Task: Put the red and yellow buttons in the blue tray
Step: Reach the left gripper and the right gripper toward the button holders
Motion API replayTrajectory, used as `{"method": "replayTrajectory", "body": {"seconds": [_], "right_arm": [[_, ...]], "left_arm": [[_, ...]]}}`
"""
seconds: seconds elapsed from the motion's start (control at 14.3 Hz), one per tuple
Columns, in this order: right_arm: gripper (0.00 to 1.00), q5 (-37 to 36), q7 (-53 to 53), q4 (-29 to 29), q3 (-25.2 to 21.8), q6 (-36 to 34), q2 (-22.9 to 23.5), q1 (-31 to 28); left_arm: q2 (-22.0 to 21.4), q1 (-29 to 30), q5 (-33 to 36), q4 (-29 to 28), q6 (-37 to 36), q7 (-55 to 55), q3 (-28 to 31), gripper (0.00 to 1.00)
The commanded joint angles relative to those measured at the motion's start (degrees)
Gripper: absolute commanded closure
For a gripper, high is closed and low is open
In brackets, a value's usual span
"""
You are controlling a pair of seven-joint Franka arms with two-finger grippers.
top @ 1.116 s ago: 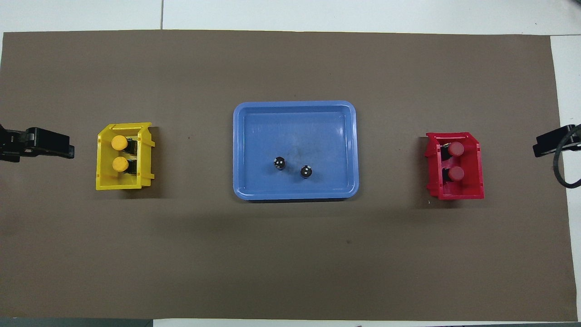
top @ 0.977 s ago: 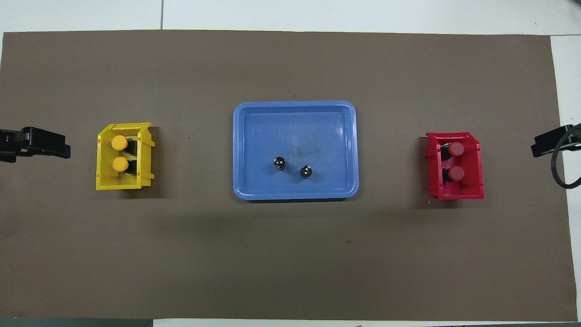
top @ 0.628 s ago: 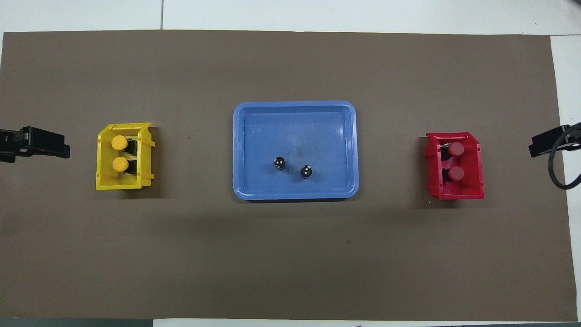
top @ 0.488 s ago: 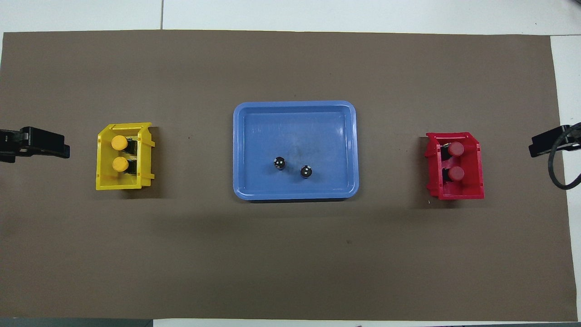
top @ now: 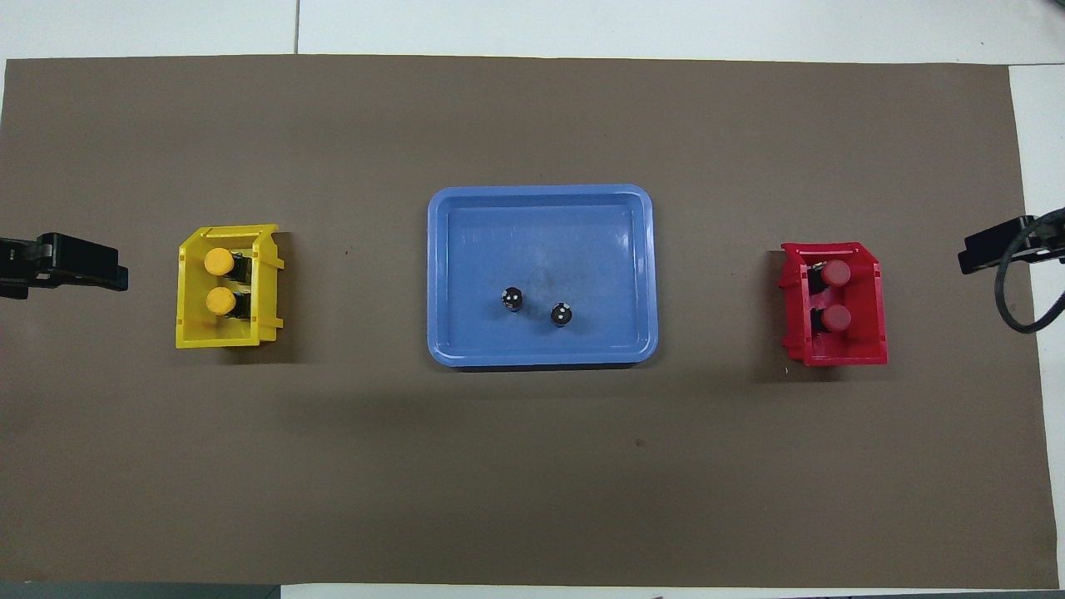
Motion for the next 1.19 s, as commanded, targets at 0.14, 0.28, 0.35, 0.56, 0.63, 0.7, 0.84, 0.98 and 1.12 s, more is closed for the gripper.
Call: {"method": "replayTrajectory", "body": {"seconds": [0.14, 0.28, 0.35, 0.56, 0.63, 0.7, 0.84, 0.98, 1.12], "right_arm": [[0.11, 3.08, 0.18, -0.59, 0.14, 11.08, 7.59, -0.93], [0.18, 2.82, 2.9, -0.34, 0.14, 13.64, 10.22, -0.14], [0.22, 2.82, 3.17, -1.04, 0.14, 15.91, 11.28, -0.14], [0.27, 2.99, 4.66, -6.04, 0.14, 22.42, 11.9, -0.14], [0.27, 3.0, 5.71, -7.36, 0.14, 23.4, 11.9, 0.03], [0.28, 3.08, 7.11, -8.24, 0.31, 23.41, 11.9, 0.03], [0.28, 3.52, 8.53, -10.08, 1.28, 24.8, 11.55, 0.03], [0.28, 3.52, 8.71, -13.94, 1.98, 26.91, 10.41, 0.03], [0.28, 3.52, 8.8, -17.64, 2.25, 30.16, 9.18, 0.03]], "left_arm": [[-0.18, 0.72, -0.25, -0.17, -0.37, -0.11, -0.35, 0.0], [-2.28, 0.8, -0.25, -5.15, 5.48, 0.06, -0.35, 0.0], [-3.51, 0.72, -0.33, -9.19, 8.83, -0.2, -0.35, 0.0], [-2.48, 0.45, -0.33, -15.62, 16.83, -0.11, -0.53, 0.0], [-0.99, 0.19, -0.33, -16.43, 18.77, -0.11, -0.44, 0.0], [0.16, 0.19, -0.33, -16.35, 19.58, -0.02, -0.44, 0.0], [1.31, 0.63, -0.33, -16.35, 21.69, 0.06, -0.44, 0.0], [2.27, 0.72, -0.33, -16.52, 22.66, 0.15, -0.44, 0.0], [3.06, 0.8, -0.33, -16.52, 23.62, 0.15, -0.44, 0.0]]}}
